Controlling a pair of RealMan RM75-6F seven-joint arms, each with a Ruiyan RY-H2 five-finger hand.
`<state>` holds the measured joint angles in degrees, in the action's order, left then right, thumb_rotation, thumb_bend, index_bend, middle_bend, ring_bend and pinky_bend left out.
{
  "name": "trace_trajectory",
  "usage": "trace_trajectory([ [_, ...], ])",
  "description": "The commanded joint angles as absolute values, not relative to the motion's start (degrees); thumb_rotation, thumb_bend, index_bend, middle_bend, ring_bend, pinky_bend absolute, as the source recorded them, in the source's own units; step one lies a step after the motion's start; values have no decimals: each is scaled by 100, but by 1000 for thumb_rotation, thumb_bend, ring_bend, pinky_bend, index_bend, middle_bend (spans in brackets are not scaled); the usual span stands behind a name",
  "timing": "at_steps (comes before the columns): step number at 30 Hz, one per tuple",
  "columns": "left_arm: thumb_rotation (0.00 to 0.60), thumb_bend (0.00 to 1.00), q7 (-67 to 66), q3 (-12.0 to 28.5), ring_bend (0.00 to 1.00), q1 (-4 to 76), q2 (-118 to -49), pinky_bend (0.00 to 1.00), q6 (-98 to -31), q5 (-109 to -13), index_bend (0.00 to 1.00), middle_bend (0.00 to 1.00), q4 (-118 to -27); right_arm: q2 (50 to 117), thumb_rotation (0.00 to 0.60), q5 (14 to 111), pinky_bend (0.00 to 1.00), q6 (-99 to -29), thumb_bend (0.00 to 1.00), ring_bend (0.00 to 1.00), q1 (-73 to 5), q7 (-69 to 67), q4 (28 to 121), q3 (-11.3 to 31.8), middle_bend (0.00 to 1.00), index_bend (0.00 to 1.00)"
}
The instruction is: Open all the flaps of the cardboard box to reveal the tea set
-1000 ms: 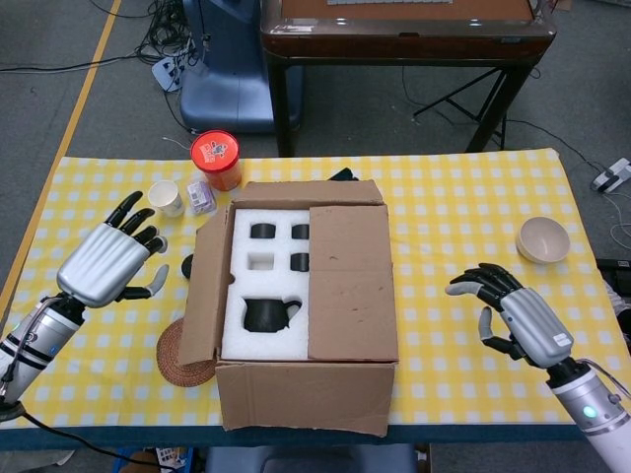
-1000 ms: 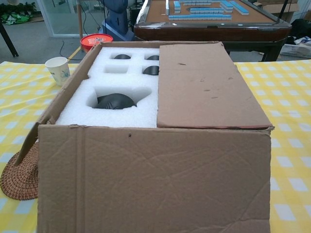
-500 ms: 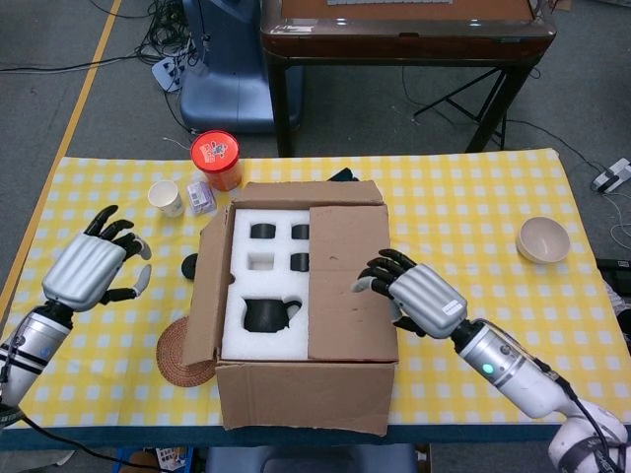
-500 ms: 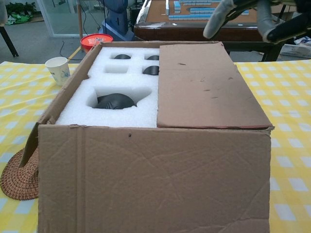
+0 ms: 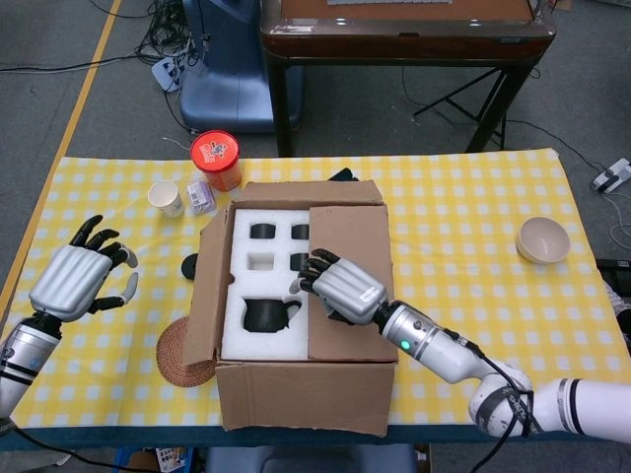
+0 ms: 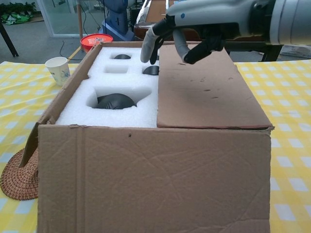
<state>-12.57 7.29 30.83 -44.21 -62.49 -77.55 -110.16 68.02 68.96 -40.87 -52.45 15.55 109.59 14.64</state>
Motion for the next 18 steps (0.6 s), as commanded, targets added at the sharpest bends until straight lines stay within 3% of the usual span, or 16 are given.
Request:
trace_trajectory([
  [1,157,527,-1221,713,192,3050,-4437,0,-6269,-7788,511,416,-10983,7040,600,6604,93,-3999,1000,157,-5468,1889,10763,1369,302,282],
  [18,159,528,-1339,664,192,2925,-4488,0,-6379,-8000,511,416,-10836,7281,600,6244,93,-4271,1000,158,-5771,2358,10589,1045,353,373],
])
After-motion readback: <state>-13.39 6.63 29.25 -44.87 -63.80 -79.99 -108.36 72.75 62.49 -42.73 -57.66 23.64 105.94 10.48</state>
